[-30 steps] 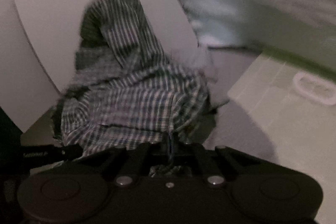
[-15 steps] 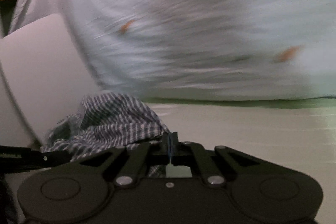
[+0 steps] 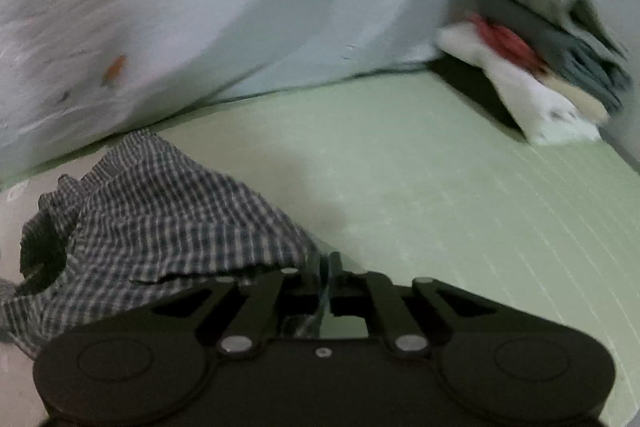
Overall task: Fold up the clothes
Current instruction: 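Lift the checked shirt with both grippers and carry it onto the mat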
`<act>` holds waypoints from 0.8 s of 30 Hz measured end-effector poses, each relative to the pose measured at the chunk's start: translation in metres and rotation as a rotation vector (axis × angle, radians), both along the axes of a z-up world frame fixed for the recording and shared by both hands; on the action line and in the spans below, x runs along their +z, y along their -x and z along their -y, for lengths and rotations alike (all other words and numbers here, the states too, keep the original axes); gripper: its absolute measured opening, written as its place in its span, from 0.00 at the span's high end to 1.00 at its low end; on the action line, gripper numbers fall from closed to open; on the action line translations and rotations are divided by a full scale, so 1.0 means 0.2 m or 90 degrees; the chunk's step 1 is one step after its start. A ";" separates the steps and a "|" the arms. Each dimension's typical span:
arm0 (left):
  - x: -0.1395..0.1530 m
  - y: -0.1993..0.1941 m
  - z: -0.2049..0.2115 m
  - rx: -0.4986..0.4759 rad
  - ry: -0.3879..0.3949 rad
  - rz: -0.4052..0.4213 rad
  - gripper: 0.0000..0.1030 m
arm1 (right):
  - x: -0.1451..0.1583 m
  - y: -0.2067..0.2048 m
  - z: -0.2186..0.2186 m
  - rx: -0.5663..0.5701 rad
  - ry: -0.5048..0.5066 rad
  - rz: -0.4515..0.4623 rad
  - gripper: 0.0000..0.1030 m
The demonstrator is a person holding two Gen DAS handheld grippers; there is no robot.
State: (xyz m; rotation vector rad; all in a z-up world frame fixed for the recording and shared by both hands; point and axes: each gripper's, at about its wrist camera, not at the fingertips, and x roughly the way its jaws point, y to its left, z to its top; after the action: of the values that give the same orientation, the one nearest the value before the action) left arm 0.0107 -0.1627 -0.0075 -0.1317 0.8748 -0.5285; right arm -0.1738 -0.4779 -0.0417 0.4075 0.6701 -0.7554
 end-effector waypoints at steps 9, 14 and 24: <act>-0.07 0.12 0.03 0.030 -0.024 -0.041 0.74 | -0.02 0.23 0.08 0.001 -0.039 0.028 0.65; -0.09 0.16 0.11 0.001 -0.005 -0.071 0.59 | -0.08 0.28 0.04 0.007 -0.059 -0.002 0.56; -0.17 0.07 0.26 -0.059 0.072 -0.142 0.42 | -0.16 0.38 0.01 -0.033 -0.089 -0.024 0.48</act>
State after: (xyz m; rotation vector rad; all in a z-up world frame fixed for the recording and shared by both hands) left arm -0.0036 -0.2156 -0.0417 -0.2576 1.0718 -0.6595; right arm -0.2501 -0.4798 -0.0744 0.5409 0.7528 -0.7697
